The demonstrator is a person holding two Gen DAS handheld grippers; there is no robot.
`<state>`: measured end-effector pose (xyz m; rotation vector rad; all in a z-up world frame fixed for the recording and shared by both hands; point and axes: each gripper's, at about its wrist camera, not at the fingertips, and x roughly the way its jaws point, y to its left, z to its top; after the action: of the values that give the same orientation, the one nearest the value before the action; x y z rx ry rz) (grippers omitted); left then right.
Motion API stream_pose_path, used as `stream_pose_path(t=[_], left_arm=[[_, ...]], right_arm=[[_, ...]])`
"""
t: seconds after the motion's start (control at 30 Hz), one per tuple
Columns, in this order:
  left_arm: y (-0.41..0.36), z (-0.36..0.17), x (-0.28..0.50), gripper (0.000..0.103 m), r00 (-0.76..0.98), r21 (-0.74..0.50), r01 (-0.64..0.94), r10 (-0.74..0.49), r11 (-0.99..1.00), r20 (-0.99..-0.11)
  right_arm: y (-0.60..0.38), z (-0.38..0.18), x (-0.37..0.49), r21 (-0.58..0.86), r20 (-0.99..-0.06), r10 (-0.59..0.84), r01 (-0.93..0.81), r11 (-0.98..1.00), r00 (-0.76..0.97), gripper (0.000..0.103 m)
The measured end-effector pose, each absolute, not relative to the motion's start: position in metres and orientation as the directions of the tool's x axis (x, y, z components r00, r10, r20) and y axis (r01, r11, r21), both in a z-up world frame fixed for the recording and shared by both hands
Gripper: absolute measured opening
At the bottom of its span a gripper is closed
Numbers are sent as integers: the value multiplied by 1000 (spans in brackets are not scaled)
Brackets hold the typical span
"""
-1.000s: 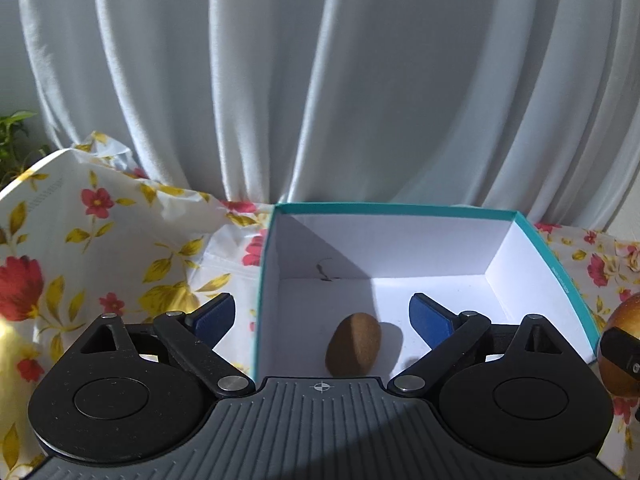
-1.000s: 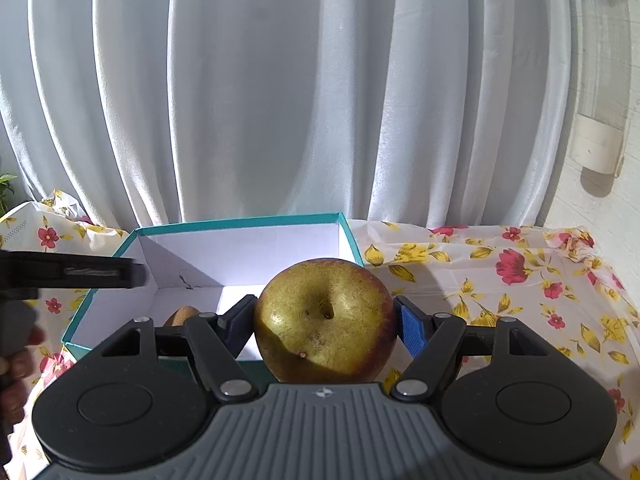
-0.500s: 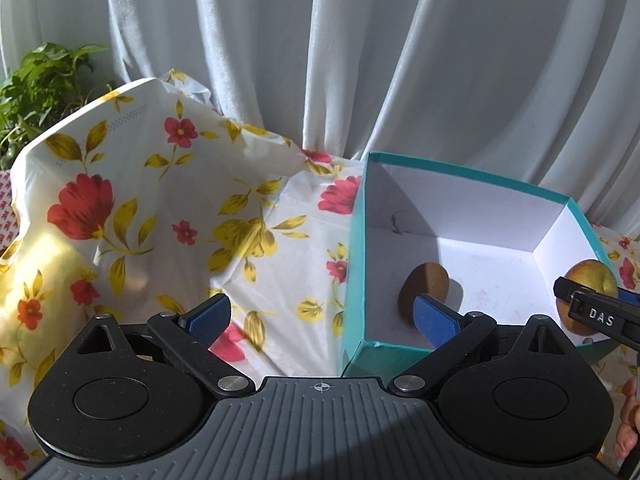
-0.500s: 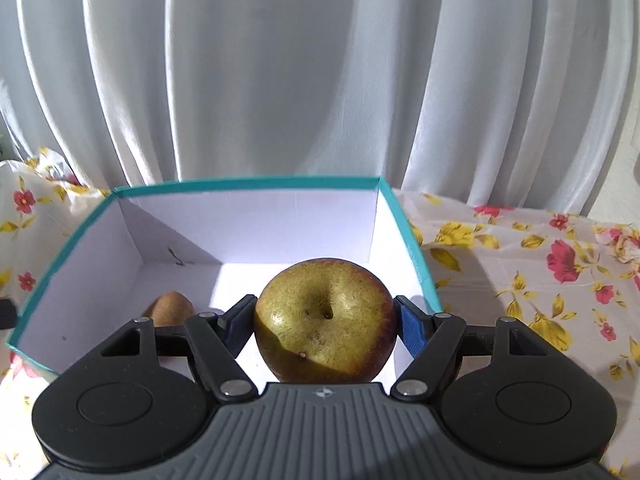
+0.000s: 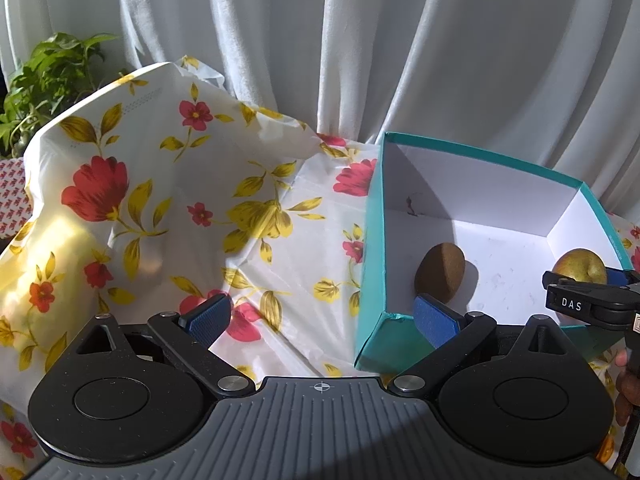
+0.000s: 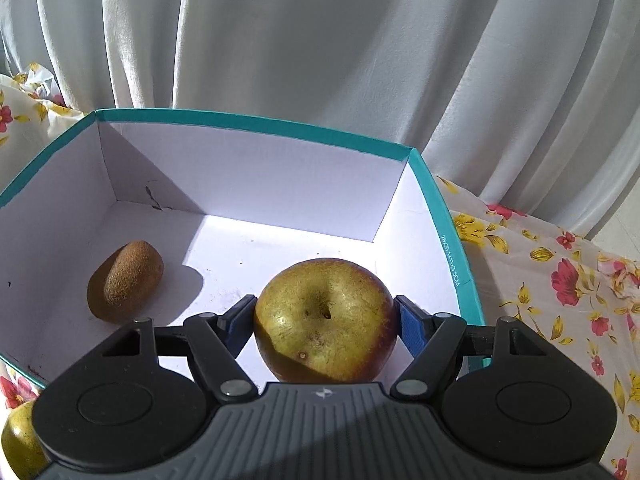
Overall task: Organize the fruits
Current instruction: 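Lower the green apple into the teal box and open the right tool, then grasp the large yellow pear in front of the box with the left tool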
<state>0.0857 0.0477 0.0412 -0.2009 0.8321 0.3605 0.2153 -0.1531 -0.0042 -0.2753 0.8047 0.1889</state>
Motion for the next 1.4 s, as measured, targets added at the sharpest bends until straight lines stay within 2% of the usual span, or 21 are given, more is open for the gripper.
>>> stream_pose_path(t=[0.17, 0.3, 0.37, 0.4, 0.47, 0.53, 0.67, 0.8, 0.9, 1.1, 1.23, 1.4], left_arm=[[46, 42, 84, 100, 613, -30, -388, 233, 921, -755], [47, 41, 81, 100, 620, -37, -376, 222, 926, -752], [46, 39, 77, 100, 630, -46, -350, 198, 936, -751], [45, 36, 75, 100, 636, -55, -331, 180, 942, -751], [41, 31, 70, 100, 642, -68, -294, 143, 953, -754], [33, 24, 68, 100, 637, -77, -256, 108, 964, -763], [17, 10, 70, 100, 605, -79, -202, 61, 976, -794], [9, 4, 69, 100, 597, -77, -188, 52, 979, -801], [3, -1, 70, 100, 584, -67, -176, 50, 982, -810], [-6, -7, 70, 100, 570, -43, -162, 58, 986, -819], [-8, -11, 72, 100, 562, -44, -172, 61, 984, -825], [-8, -15, 74, 101, 563, -61, -183, 54, 981, -825]], right_arm=[[-161, 6, 212, -112, -708, 105, -258, 960, 698, 74], [-169, 29, 195, -102, -648, 121, -243, 965, 752, 89], [-177, 45, 175, -83, -604, 137, -232, 969, 785, 95], [-182, 55, 163, -70, -573, 145, -225, 972, 807, 102], [-194, 70, 133, -37, -489, 158, -201, 979, 858, 103], [-206, 77, 107, -3, -444, 157, -177, 984, 882, 103], [-219, 72, 84, 55, -518, 183, -181, 982, 836, 103], [-229, 70, 60, 65, -506, 182, -173, 983, 843, 103], [-226, 63, 48, 27, -542, 166, -181, 983, 824, 103], [-233, 48, 31, 99, -571, 182, -153, 983, 800, 103], [-228, 45, 23, 46, -574, 152, -153, 987, 805, 103], [-236, 43, 23, 62, -587, 140, -128, 990, 797, 103]])
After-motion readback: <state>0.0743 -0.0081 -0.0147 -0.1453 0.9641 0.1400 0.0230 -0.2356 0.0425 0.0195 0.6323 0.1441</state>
